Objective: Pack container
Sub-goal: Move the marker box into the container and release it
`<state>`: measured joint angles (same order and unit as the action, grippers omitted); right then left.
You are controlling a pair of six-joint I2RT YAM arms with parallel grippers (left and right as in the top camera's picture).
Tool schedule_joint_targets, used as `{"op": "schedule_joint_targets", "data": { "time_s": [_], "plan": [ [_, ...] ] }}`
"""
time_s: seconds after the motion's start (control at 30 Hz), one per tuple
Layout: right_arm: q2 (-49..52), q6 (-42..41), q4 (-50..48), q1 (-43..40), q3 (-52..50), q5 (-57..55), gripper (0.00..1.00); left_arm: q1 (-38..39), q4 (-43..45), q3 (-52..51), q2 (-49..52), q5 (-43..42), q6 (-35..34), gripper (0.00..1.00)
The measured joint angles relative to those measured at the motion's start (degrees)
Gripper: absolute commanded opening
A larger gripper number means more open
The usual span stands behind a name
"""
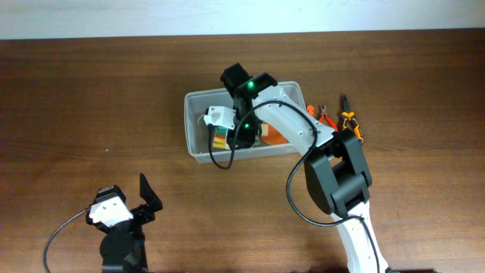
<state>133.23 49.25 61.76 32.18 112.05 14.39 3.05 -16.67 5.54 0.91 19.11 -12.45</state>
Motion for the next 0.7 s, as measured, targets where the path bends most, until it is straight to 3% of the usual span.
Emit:
{"op": "schedule_joint_targets", "data": {
  "time_s": [0.03,0.2,0.43,0.5,0.7],
  "plan": [
    [0.00,0.37,-0.37,0.26,0.02,-0.17,0.99,0.00,0.00,0.00,0.00,0.00,0.00,0.99],
    [-0.02,-5.51,0.70,0.66,5.18,-1.05,0.99,0.00,0.00,0.00,0.00,0.00,0.00,0.99],
    [-0.20,-18.45,7.23,-0.96,27.47,-4.04,0.99,0.00,0.00,0.00,0.00,0.00,0.00,0.99],
    [-0.59,-22.32,10.75,-3.10,34.49,-5.60,0.99,0.00,0.00,0.00,0.00,0.00,0.00,0.99],
    [-1.84,-33.18,14.78,-13.70,41.40,-7.98,0.99,0.00,0.00,0.00,0.00,0.00,0.00,0.99]
  ]
}}
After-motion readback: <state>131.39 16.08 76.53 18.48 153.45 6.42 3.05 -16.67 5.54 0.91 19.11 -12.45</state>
